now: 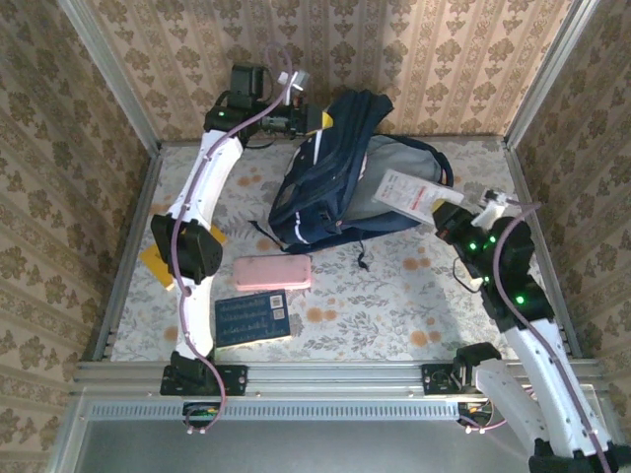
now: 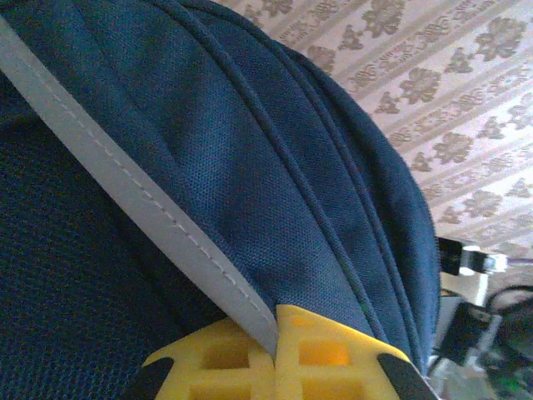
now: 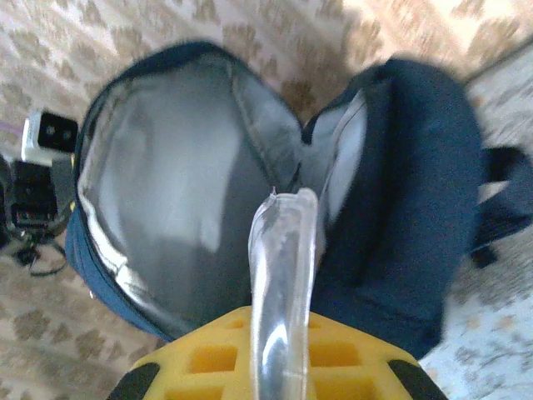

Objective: Pack books, pencil case, and school supplies into a backpack

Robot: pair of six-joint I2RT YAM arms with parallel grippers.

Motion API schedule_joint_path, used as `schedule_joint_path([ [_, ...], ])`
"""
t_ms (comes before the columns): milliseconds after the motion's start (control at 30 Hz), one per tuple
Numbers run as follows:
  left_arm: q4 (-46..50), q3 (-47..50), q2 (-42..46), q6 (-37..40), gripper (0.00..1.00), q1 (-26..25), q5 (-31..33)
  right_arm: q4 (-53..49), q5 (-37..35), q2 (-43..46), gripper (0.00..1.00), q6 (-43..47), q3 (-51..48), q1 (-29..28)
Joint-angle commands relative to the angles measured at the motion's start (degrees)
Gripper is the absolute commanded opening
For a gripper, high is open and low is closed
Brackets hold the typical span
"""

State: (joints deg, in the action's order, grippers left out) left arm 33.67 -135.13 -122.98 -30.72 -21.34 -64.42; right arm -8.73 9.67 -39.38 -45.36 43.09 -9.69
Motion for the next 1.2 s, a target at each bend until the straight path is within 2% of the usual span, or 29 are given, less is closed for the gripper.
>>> schedule_joint_path([
  [0, -14.38, -1.24, 2.57, -4.05, 0.00, -0.52, -9.87, 7.15, 5.49, -2.32, 0.00, -1.74, -0.18, -3.32],
  [233, -16.87, -1.23, 1.52, -4.88, 0.00, -2.49, -12.26, 8.51, -0.39, -11.29, 0.00, 0.63, 2.43, -11.81],
  [467, -17.91, -1.69, 0.81, -4.67, 0.00, -4.48, -13.54, 12.83, -11.73, -22.28, 0.01, -3.60, 4.37, -14.15],
  [600, -17.97, -1.37, 1.07, -4.16, 0.00, -4.50, -14.10, 17.11, -13.35, -32.68, 0.08, -6.95, 8.25, -15.27],
  [733, -19.15, -1.51, 0.92, -4.72, 0.00, -4.47, -14.31, 14.09, -16.51, -44.64, 0.12, -8.94, 16.47, -18.25],
  [833, -20.62, -1.45, 0.64, -5.80, 0.00, -4.45, -14.57, 15.41, -17.46, -51.37, 0.15, -10.94, 19.51, -19.22],
  [900, -20.82, -1.24, 0.55, -5.84, 0.00, -4.50, -14.68, 17.08, -17.12, -54.21, 0.22, -12.45, 20.25, -19.22],
  [1033, -23.13, 0.17, 0.54, -7.75, 0.00, -3.23, -14.50, 22.39, -12.58, -58.04, 0.54, -11.59, 21.20, -18.97],
  [1167, -24.72, 1.51, 0.90, -8.92, 0.00, -1.91, -14.33, 27.01, -8.72, -55.59, 0.80, -6.27, 19.74, -18.91],
])
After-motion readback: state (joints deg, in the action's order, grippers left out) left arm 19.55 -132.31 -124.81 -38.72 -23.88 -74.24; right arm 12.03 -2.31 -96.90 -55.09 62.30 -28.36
